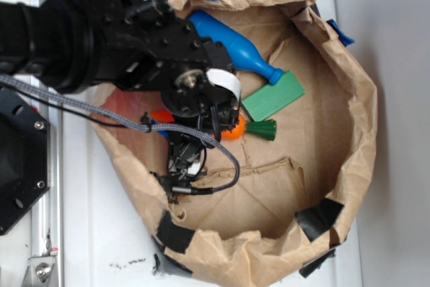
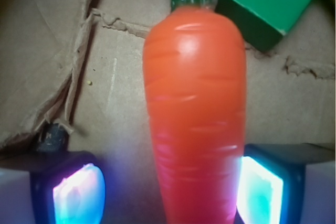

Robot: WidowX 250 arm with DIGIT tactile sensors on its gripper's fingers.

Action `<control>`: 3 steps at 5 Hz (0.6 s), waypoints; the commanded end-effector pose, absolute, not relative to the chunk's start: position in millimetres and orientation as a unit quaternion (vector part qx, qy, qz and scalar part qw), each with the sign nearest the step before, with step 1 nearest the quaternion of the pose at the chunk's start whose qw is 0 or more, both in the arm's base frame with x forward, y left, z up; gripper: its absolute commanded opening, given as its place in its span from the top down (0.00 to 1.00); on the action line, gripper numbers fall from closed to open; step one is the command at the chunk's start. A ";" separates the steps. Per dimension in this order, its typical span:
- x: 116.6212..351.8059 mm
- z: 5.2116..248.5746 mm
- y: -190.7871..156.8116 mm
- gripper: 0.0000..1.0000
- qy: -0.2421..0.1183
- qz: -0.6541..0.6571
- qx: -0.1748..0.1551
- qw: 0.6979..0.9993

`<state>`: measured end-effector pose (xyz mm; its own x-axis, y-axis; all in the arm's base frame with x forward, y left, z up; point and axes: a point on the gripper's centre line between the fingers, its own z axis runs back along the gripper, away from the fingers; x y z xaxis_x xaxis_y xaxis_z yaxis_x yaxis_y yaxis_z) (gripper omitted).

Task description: Grab the carrot.

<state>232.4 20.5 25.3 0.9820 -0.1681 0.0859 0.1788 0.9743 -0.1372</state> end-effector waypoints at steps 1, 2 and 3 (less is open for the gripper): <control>236.5 29.9 12.0 0.00 -0.049 -0.099 -0.069 0.991; 235.3 31.4 11.2 1.00 -0.058 -0.100 -0.072 0.991; 235.1 36.0 12.4 1.00 -0.060 -0.102 -0.076 0.990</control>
<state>230.4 16.9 27.4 0.9796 -0.1763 0.0963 0.1897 0.9697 -0.1539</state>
